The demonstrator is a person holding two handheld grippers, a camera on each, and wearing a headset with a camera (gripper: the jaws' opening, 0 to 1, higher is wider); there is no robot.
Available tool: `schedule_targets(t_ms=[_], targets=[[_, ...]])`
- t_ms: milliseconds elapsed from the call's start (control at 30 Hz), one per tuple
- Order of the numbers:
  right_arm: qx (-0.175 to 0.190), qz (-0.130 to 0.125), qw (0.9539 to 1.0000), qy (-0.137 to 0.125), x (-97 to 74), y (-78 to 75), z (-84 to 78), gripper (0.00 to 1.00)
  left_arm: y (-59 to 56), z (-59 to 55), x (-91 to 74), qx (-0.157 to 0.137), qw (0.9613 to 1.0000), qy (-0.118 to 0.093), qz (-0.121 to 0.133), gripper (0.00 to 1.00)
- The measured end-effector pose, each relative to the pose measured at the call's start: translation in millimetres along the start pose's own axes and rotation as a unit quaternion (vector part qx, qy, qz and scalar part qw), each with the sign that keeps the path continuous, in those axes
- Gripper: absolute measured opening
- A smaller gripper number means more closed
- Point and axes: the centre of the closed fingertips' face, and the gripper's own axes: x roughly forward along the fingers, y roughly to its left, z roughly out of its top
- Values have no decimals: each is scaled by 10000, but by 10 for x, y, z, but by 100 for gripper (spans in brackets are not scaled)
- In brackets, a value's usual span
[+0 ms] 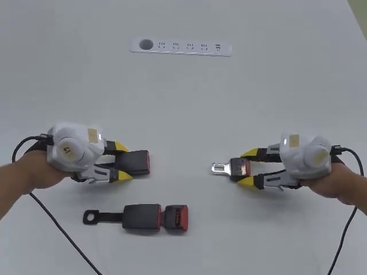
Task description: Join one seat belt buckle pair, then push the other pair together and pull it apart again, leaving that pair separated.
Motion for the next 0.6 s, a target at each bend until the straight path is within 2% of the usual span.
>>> schedule_targets(t_ms=[367, 600], targets=[[-20, 29, 10000, -12, 17, -12, -1, 36, 5, 66, -6, 390, 9986, 87, -360, 35], [-69, 94, 9999, -44, 135, 36, 83, 36, 7, 75, -25, 409, 9984, 93, -386, 35]])
